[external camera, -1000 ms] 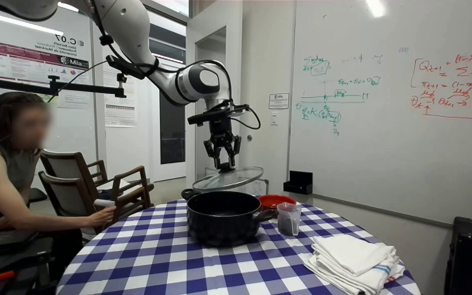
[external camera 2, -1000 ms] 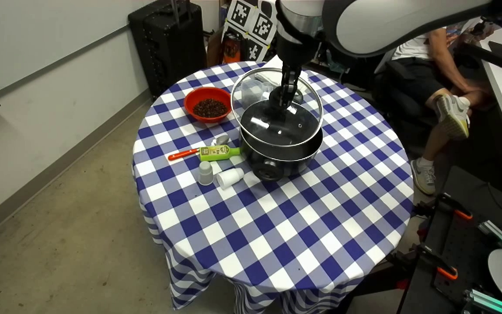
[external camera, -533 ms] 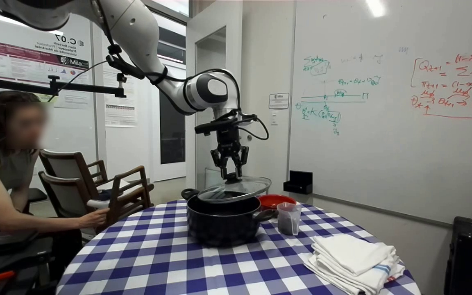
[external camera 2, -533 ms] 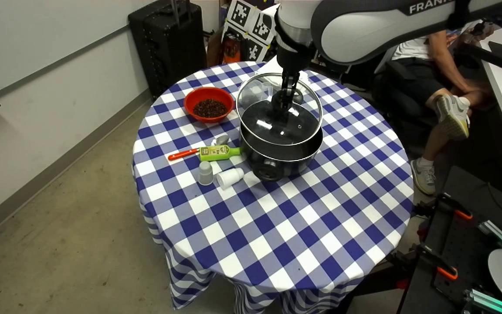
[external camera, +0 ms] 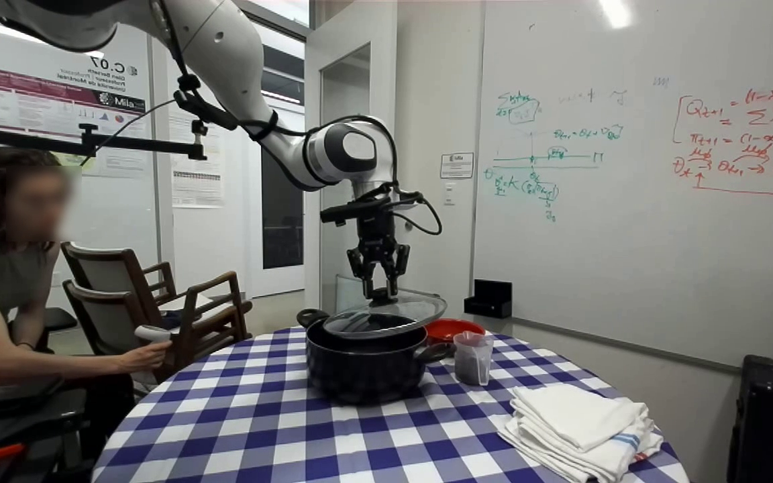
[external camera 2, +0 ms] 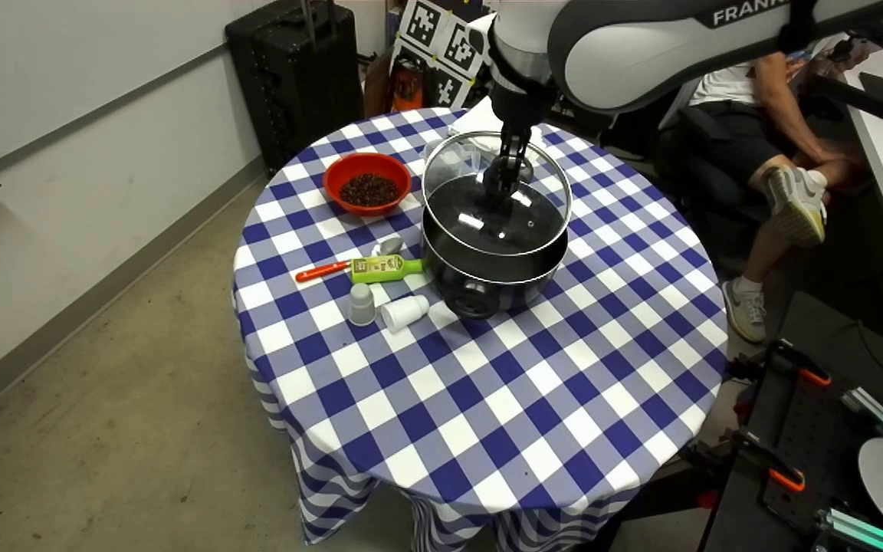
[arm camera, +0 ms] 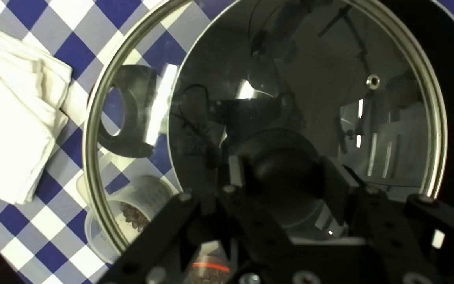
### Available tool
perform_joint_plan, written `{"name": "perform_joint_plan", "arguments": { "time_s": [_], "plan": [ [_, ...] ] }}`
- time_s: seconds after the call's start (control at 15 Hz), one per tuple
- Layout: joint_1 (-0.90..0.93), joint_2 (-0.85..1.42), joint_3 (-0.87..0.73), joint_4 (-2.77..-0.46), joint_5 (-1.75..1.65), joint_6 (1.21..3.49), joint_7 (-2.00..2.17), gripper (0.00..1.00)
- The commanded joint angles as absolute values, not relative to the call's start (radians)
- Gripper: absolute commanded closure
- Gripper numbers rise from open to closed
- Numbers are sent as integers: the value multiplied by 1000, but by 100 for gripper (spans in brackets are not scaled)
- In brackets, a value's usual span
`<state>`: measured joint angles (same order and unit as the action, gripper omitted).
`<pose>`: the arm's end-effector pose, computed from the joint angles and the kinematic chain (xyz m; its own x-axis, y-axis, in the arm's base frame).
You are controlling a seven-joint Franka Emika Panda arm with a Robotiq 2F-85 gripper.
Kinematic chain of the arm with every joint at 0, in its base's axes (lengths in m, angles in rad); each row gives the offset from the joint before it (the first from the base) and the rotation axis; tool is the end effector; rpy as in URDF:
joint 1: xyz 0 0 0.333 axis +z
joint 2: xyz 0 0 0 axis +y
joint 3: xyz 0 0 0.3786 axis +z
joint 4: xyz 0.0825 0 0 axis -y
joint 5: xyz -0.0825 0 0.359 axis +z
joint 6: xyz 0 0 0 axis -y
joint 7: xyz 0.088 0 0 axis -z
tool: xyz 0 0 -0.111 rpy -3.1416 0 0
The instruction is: Cover the pot
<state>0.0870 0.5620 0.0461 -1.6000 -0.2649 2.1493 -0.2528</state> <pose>0.6991 0.0759 0.3670 0.8661 0.4947 -0.0722 0.4991 -0.8474 0.1814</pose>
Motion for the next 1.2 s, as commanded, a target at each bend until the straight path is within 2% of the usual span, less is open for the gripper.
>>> {"name": "perform_joint_plan", "arguments": {
  "time_s": [0.0,1.13],
  "plan": [
    [84,540,52,-1608,-245,2136,-238,75],
    [86,498,75,-1682,-217,2161,-207,75]
  ]
}}
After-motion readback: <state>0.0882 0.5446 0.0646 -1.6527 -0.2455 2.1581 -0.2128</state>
